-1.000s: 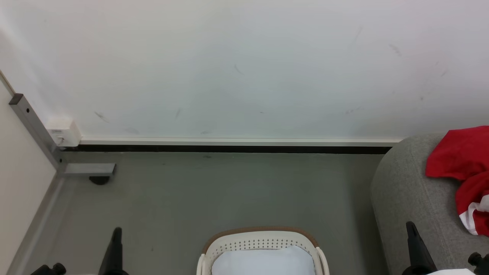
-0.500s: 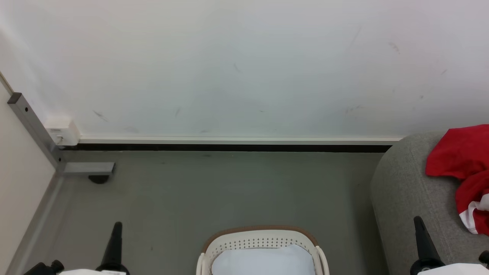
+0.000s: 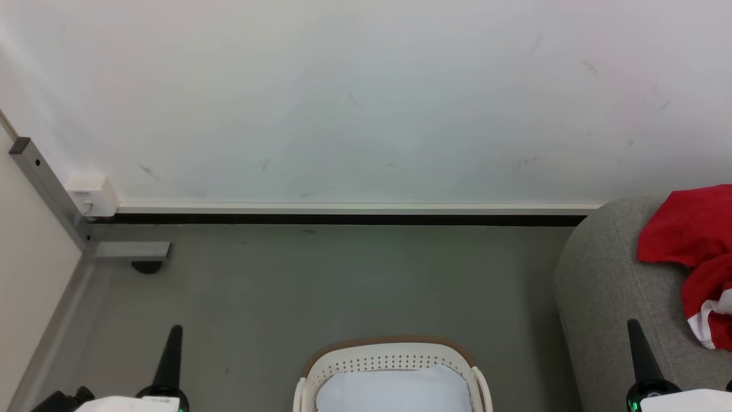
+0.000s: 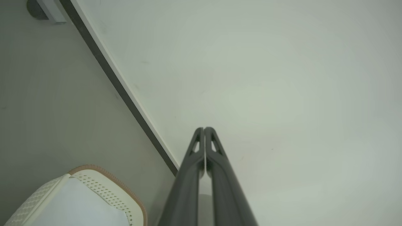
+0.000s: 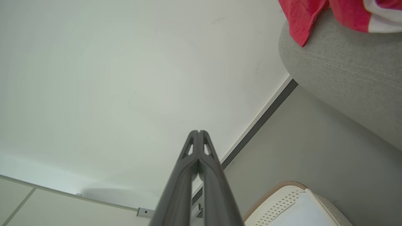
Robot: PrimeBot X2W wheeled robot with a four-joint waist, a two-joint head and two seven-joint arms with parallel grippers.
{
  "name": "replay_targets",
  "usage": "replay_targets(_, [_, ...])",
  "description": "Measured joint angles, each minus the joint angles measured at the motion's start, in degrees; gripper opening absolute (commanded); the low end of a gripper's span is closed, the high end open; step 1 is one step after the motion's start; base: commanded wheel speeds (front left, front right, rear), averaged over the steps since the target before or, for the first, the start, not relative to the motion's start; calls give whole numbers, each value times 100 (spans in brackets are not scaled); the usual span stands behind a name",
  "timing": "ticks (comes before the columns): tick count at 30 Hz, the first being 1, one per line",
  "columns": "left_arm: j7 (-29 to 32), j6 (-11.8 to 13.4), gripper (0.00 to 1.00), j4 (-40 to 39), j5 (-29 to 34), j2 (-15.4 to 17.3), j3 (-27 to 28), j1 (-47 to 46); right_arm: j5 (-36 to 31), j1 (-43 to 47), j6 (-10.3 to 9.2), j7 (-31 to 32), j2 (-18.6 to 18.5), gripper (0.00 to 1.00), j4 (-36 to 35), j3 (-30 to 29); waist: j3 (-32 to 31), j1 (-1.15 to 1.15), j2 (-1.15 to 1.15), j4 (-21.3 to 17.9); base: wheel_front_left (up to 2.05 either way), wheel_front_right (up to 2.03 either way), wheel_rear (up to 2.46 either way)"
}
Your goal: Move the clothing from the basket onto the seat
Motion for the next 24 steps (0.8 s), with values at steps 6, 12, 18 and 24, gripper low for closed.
replay_targets(6, [86,5,0,11,-311,-20,33,-60,318,-58,0,55,-23,0,-8,-42,12,0,0,-4,0,0,0])
replay_targets(12, [175,5,0,24,-605,-36,58,-109,599,-83,0,105,-57,0,-15,-81,25,0,0,-7,0,0,0])
replay_targets(18, [249,5,0,32,-873,-49,82,-143,871,-102,0,157,-87,0,-23,-110,37,0,0,-11,0,0,0])
replay_targets(24, [321,7,0,37,-1084,-67,105,-208,1165,-130,0,202,-105,0,-29,-137,49,0,0,-15,0,0,0])
